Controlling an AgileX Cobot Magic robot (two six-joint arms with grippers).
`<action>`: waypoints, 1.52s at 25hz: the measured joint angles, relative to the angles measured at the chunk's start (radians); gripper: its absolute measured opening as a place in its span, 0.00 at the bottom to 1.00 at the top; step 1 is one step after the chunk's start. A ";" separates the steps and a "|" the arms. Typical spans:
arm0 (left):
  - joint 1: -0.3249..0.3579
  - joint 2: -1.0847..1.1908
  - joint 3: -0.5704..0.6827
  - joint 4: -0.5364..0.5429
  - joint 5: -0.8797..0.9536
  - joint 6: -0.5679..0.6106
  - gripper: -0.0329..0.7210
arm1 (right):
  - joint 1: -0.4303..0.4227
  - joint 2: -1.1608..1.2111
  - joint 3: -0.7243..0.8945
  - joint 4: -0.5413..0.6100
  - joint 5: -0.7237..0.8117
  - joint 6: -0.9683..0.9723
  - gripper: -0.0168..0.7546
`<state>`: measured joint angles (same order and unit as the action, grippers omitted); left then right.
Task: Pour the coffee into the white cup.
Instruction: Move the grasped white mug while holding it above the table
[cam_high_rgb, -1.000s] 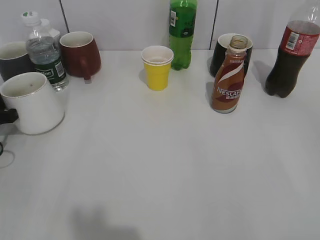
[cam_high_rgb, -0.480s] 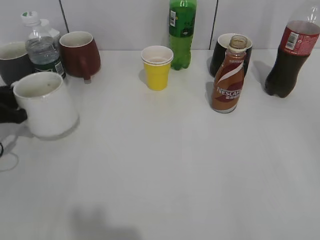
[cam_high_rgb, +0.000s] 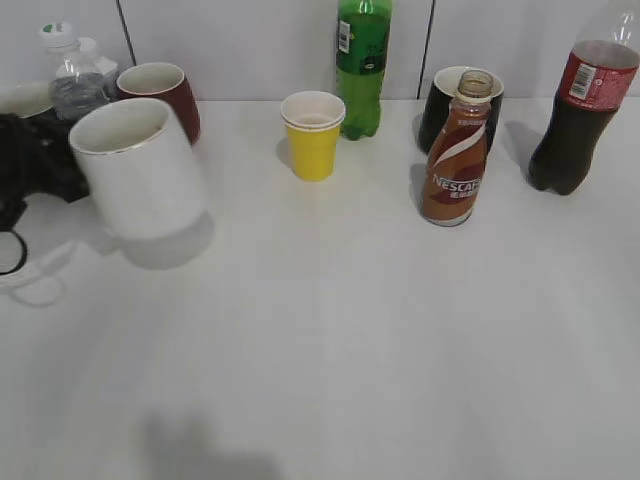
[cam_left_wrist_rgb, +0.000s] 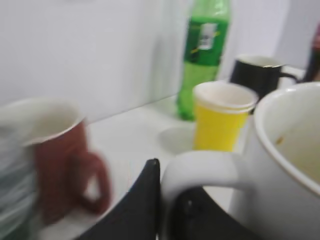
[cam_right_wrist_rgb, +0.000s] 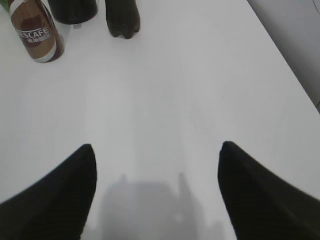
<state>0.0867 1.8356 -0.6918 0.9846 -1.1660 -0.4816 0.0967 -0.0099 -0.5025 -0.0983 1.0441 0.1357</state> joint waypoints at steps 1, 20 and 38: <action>-0.021 0.000 -0.011 0.003 0.000 -0.004 0.09 | 0.000 0.000 0.000 0.000 0.000 0.000 0.78; -0.224 0.054 -0.127 0.148 0.029 -0.062 0.09 | 0.000 0.000 0.000 0.000 0.000 0.000 0.78; -0.224 0.153 -0.257 0.212 0.014 -0.133 0.09 | 0.000 0.000 0.000 0.009 0.000 0.000 0.78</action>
<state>-0.1370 1.9887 -0.9490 1.1964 -1.1520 -0.6148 0.0967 -0.0099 -0.5025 -0.0891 1.0441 0.1357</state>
